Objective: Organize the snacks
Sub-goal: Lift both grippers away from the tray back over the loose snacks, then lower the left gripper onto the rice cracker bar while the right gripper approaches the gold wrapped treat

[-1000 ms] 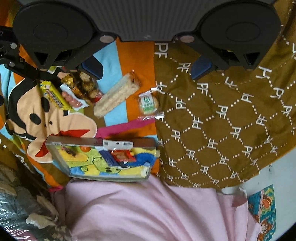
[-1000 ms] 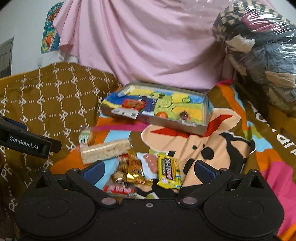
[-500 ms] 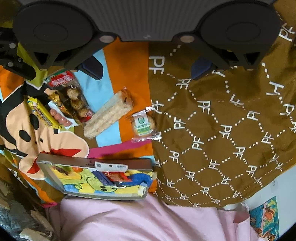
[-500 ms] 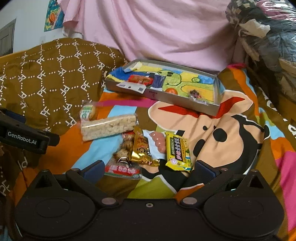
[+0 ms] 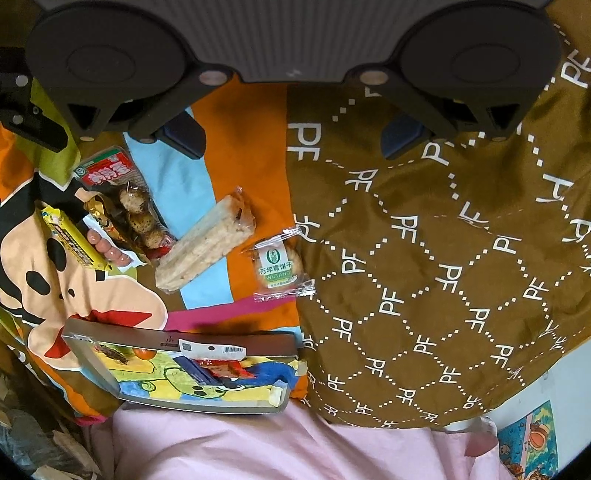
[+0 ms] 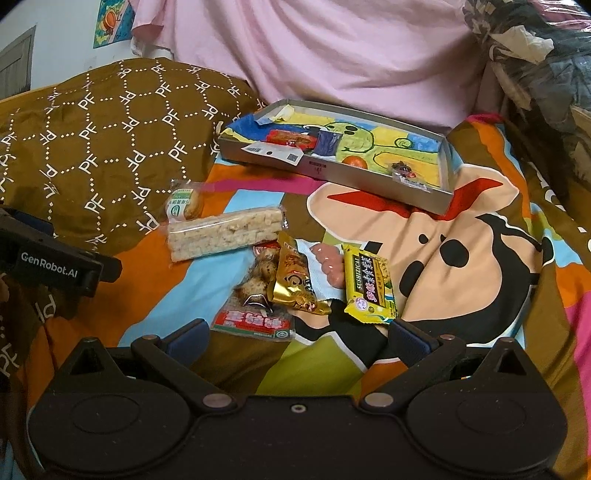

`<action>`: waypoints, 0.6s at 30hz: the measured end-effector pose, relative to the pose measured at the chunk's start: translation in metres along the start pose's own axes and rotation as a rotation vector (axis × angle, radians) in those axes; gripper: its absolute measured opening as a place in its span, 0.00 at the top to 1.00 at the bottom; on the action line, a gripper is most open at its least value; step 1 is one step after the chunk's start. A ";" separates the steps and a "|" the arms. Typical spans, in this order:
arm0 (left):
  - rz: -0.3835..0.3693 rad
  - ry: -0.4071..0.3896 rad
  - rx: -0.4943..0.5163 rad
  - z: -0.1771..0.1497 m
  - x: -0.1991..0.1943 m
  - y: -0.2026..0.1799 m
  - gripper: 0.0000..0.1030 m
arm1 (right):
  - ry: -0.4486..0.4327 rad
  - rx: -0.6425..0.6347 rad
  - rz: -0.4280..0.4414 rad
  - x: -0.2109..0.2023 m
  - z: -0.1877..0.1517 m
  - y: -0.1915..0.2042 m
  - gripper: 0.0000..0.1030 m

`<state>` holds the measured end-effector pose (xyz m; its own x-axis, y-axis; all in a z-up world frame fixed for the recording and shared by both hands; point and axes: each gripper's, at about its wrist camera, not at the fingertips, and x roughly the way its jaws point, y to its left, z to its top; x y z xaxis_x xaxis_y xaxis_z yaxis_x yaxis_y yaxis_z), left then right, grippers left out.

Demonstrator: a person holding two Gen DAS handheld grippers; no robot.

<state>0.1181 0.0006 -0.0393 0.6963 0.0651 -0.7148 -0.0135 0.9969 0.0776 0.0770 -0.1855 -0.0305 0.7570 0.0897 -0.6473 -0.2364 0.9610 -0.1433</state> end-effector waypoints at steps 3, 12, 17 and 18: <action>0.000 0.004 -0.001 0.000 0.002 0.001 0.00 | 0.002 0.004 0.006 0.001 -0.001 -0.001 0.01; 0.000 0.017 -0.002 0.000 0.010 0.002 0.00 | 0.004 -0.008 0.023 0.004 -0.002 0.002 0.01; 0.001 0.024 -0.002 -0.001 0.012 0.002 0.00 | 0.008 -0.016 0.026 0.006 -0.003 0.003 0.01; 0.002 0.025 -0.001 -0.001 0.013 0.002 0.00 | 0.008 -0.017 0.026 0.006 -0.003 0.003 0.01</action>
<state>0.1262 0.0035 -0.0486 0.6785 0.0677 -0.7315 -0.0156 0.9969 0.0777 0.0791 -0.1826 -0.0378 0.7454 0.1129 -0.6569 -0.2668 0.9537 -0.1389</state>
